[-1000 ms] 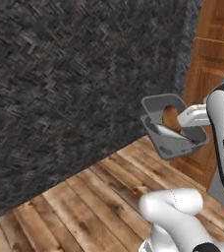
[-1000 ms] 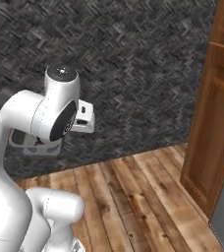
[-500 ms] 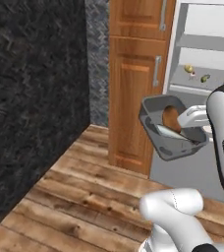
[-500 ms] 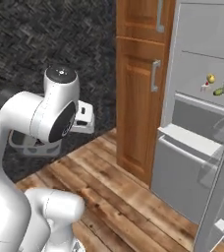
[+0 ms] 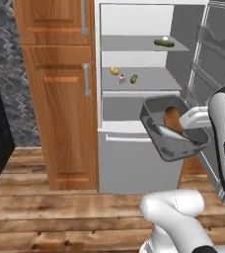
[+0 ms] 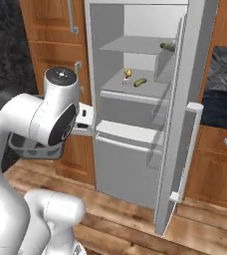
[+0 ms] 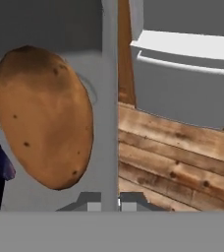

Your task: Place the tupperware on the top shelf of the fridge. Make space for the tupperware among the existing items by rearranging them on the shelves if needed. Close the fridge door when finished.

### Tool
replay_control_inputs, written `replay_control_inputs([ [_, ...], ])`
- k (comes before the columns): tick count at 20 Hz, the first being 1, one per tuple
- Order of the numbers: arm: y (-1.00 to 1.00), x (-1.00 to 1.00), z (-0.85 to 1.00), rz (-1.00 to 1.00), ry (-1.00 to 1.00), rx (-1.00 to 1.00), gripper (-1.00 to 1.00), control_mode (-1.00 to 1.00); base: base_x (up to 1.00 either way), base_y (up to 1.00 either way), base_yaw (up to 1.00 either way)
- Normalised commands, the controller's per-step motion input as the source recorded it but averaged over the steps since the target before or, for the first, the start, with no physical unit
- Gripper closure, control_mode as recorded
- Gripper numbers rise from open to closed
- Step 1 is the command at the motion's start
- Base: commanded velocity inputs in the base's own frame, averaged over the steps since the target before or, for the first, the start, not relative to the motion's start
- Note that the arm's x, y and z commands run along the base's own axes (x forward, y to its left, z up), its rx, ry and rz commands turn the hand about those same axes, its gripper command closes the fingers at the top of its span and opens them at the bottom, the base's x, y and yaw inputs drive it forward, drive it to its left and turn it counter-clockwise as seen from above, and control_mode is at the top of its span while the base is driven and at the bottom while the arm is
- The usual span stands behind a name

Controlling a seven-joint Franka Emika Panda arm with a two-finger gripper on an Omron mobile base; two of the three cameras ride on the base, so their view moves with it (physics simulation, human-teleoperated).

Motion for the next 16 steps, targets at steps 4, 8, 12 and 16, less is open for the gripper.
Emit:
replay_control_inputs([
  [4,0.00,0.00,0.00,0.00,0.00,0.00,1.00,1.00,0.96,0.00,-0.38],
  [8,0.00,0.00,0.00,0.00,0.00,0.00,1.00,1.00,1.00,0.01,-0.28],
  [12,0.00,0.00,0.00,0.00,0.00,0.00,1.00,1.00,1.00,0.15,-0.18],
  [16,0.00,0.00,0.00,0.00,0.00,0.00,1.00,1.00,1.00,0.21,-0.16],
])
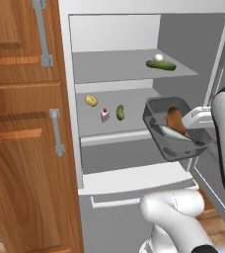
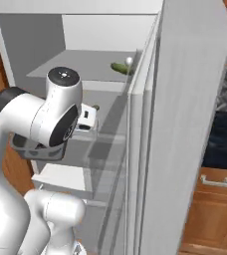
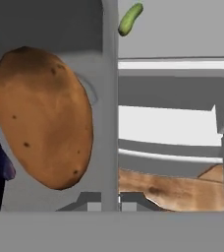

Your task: Place the tupperware on the top shelf of the fridge. Make space for the tupperware among the existing items by rearranging them on the shelves if needed. Close the fridge door when finished.

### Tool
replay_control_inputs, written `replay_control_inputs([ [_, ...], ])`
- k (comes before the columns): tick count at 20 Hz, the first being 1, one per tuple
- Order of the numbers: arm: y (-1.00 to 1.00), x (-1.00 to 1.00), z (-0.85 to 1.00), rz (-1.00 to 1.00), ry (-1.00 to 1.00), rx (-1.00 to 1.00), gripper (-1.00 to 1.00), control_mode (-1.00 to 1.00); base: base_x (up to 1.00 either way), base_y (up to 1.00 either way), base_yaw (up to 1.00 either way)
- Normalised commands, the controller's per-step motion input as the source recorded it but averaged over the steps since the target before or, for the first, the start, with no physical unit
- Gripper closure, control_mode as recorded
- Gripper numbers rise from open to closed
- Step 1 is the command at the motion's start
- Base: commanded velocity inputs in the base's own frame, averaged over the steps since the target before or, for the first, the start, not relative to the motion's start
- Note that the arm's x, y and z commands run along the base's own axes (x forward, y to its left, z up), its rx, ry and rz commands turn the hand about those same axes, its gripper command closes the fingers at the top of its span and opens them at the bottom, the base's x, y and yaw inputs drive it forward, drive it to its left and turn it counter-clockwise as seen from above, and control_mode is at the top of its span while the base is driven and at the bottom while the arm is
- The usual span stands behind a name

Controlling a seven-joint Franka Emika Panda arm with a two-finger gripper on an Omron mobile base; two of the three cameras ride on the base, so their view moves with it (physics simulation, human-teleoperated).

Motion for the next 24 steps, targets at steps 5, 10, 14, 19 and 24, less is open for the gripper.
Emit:
replay_control_inputs([
  [5,0.00,0.00,0.00,0.00,0.00,0.00,1.00,1.00,1.00,0.36,-0.17],
  [10,0.00,0.00,0.00,0.00,0.00,0.00,1.00,1.00,0.85,0.65,-0.21],
  [14,0.47,0.33,0.00,-0.21,-0.01,-0.13,1.00,-1.00,0.00,0.00,0.00],
  [19,0.32,-0.02,0.04,-0.19,-0.02,-0.11,1.00,-1.00,0.00,0.00,0.00],
  [24,0.05,-0.16,0.33,-0.17,-0.03,-0.04,1.00,-1.00,0.00,0.00,0.00],
])
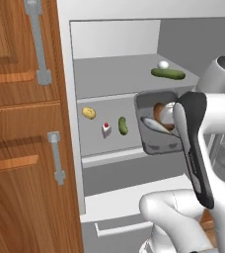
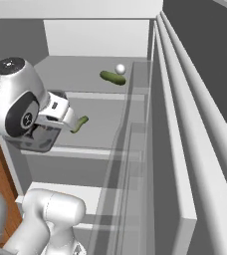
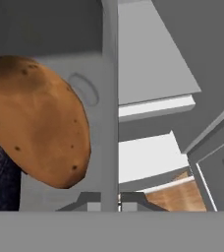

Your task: Place the tupperware on the top shelf of the fridge. Make space for the tupperware among the existing items by rearranging them on the shelves if needed. Close the fridge door when finished.

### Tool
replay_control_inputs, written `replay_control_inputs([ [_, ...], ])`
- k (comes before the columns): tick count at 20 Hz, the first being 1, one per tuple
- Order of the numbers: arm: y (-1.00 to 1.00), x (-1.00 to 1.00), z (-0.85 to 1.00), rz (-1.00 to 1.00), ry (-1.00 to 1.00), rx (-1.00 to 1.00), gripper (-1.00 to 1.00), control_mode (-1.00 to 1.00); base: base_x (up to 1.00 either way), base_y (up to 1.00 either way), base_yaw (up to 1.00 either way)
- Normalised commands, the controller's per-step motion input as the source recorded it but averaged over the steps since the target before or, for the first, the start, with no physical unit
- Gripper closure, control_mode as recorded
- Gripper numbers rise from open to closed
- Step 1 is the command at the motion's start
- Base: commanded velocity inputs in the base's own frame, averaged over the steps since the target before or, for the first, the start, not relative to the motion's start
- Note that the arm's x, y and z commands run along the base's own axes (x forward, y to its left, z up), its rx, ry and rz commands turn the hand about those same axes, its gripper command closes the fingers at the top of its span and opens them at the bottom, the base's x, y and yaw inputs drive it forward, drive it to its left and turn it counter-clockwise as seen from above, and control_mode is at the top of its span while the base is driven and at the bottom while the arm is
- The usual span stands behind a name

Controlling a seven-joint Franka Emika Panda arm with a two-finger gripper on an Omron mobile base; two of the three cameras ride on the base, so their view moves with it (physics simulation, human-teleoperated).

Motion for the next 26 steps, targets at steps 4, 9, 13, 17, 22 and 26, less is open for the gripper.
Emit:
replay_control_inputs([
  [4,0.00,-0.05,0.59,-0.19,-0.08,0.00,1.00,-1.00,0.00,0.00,0.00],
  [9,0.00,-0.02,0.47,-0.16,-0.17,0.03,1.00,-1.00,0.00,0.00,0.00],
  [13,0.00,0.00,0.08,-0.16,-0.24,0.22,1.00,-1.00,0.00,0.00,0.00],
  [17,0.00,0.01,0.00,-0.15,-0.25,0.32,1.00,-1.00,0.00,0.00,0.00],
  [22,0.11,0.22,0.00,-0.13,-0.09,0.24,1.00,-1.00,0.00,0.00,0.00],
  [26,0.20,0.30,0.14,-0.04,0.01,0.19,1.00,-1.00,0.00,0.00,0.00],
])
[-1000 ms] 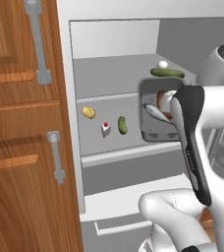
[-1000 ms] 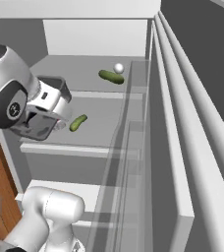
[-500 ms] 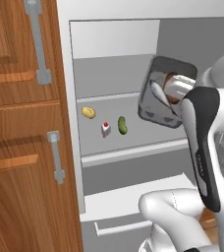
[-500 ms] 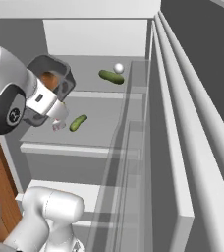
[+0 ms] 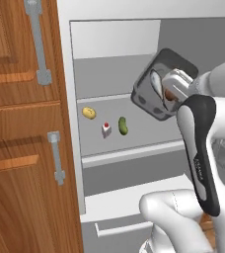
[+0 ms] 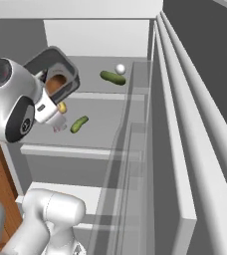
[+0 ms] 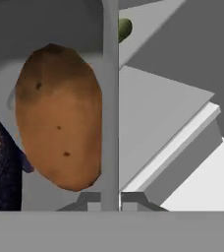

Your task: Place the tupperware on the top shelf of the fridge. Make space for the tupperware among the existing items by rearranging them on the shelves if needed. Close the fridge door when finished.

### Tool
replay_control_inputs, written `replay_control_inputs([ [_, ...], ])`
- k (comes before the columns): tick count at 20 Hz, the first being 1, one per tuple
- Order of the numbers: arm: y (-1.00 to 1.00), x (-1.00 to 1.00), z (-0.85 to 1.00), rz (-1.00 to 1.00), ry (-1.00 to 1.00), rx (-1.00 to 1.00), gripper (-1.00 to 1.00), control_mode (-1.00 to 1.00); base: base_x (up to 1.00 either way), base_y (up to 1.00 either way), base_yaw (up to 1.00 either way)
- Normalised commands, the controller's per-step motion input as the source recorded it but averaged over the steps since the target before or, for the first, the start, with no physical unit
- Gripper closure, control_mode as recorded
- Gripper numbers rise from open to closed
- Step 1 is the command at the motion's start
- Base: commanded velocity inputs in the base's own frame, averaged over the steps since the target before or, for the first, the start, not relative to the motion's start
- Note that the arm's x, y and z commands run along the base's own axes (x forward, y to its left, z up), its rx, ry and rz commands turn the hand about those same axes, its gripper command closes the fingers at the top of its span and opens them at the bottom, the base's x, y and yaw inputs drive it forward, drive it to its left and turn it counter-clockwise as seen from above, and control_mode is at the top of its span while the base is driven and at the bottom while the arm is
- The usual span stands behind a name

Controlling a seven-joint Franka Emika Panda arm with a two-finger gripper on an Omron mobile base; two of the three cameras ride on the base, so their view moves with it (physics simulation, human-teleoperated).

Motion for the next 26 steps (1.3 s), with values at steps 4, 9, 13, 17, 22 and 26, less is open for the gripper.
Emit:
replay_control_inputs([
  [4,0.33,0.31,0.13,0.00,0.09,0.13,1.00,-1.00,0.00,0.00,0.00],
  [9,0.26,0.38,0.01,0.00,0.06,0.13,1.00,-1.00,0.00,0.00,0.00],
  [13,0.09,0.52,0.00,0.00,0.00,0.10,1.00,-1.00,0.00,0.00,0.00],
  [17,0.01,0.63,0.00,0.00,0.00,0.03,1.00,-1.00,0.00,0.00,0.00],
  [22,0.03,0.69,0.00,-0.02,0.00,0.00,1.00,-1.00,0.00,0.00,0.00],
  [26,0.11,0.71,0.00,-0.02,0.01,0.00,1.00,-1.00,0.00,0.00,0.00],
])
